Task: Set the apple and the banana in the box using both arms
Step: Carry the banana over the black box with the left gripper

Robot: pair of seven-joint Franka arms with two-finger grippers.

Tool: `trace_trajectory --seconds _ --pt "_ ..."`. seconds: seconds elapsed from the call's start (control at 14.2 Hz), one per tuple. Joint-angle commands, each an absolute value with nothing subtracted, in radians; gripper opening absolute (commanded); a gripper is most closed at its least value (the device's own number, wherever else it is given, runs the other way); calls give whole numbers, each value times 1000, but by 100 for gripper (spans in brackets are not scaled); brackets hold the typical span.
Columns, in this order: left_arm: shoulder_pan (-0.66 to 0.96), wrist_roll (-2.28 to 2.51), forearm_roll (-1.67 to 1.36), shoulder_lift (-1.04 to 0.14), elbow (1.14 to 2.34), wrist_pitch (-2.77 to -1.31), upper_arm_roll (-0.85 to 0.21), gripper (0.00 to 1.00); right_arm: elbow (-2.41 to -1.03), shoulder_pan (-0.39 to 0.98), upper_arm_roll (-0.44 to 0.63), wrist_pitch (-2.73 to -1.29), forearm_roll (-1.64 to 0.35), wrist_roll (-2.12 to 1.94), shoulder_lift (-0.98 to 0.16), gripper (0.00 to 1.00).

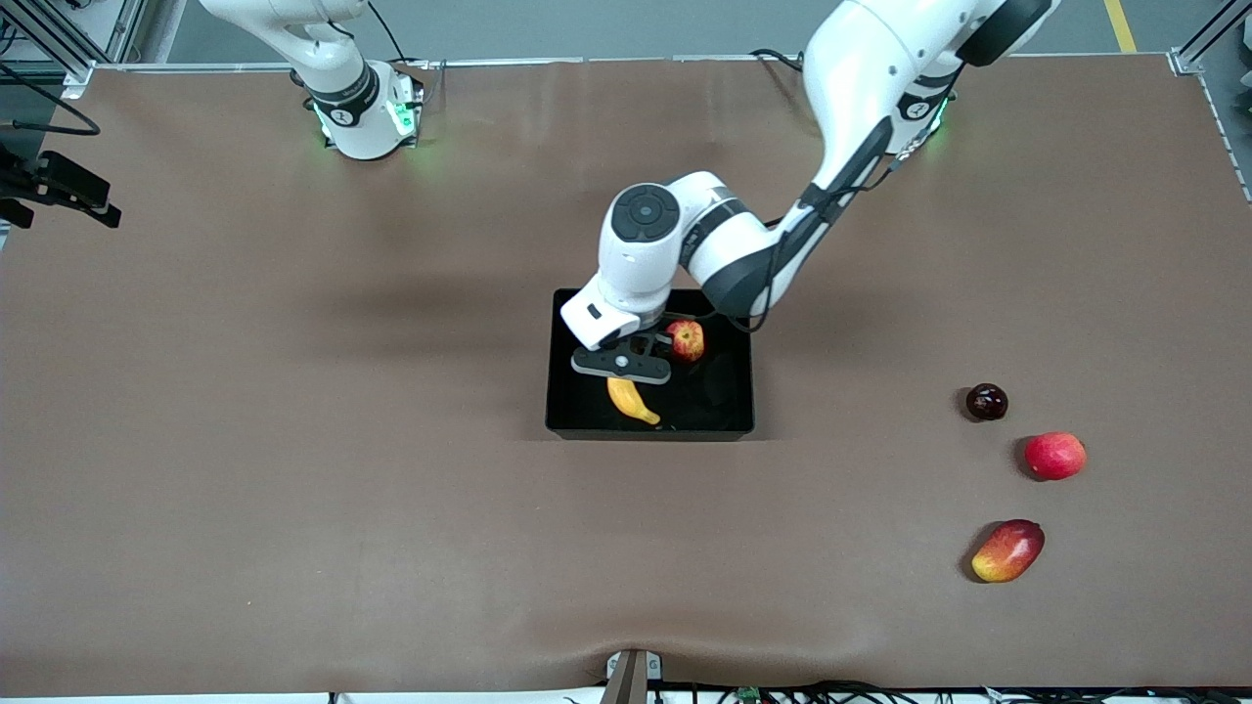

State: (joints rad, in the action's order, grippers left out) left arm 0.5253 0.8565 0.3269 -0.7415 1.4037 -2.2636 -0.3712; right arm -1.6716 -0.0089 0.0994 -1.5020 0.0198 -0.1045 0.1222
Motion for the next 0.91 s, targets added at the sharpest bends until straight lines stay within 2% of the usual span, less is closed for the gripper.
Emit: trace_trajectory --seconds 0.0,0.14,0.42,0.84 --pt "572 907 328 -770 1376 -2292 -344 0 -1666 -26 92 -1494 -2 -110 120 100" --pt "583 905 330 -788 1376 -2304 -334 0 -1666 -26 92 -1493 -3 -110 120 100" --pt "656 907 328 -814 1376 -2327 -249 0 -1666 -29 92 -1493 -3 -110 120 100" --pt "657 910 327 -867 1376 -2391 -245 0 -1667 -29 92 -1493 -3 -110 120 100"
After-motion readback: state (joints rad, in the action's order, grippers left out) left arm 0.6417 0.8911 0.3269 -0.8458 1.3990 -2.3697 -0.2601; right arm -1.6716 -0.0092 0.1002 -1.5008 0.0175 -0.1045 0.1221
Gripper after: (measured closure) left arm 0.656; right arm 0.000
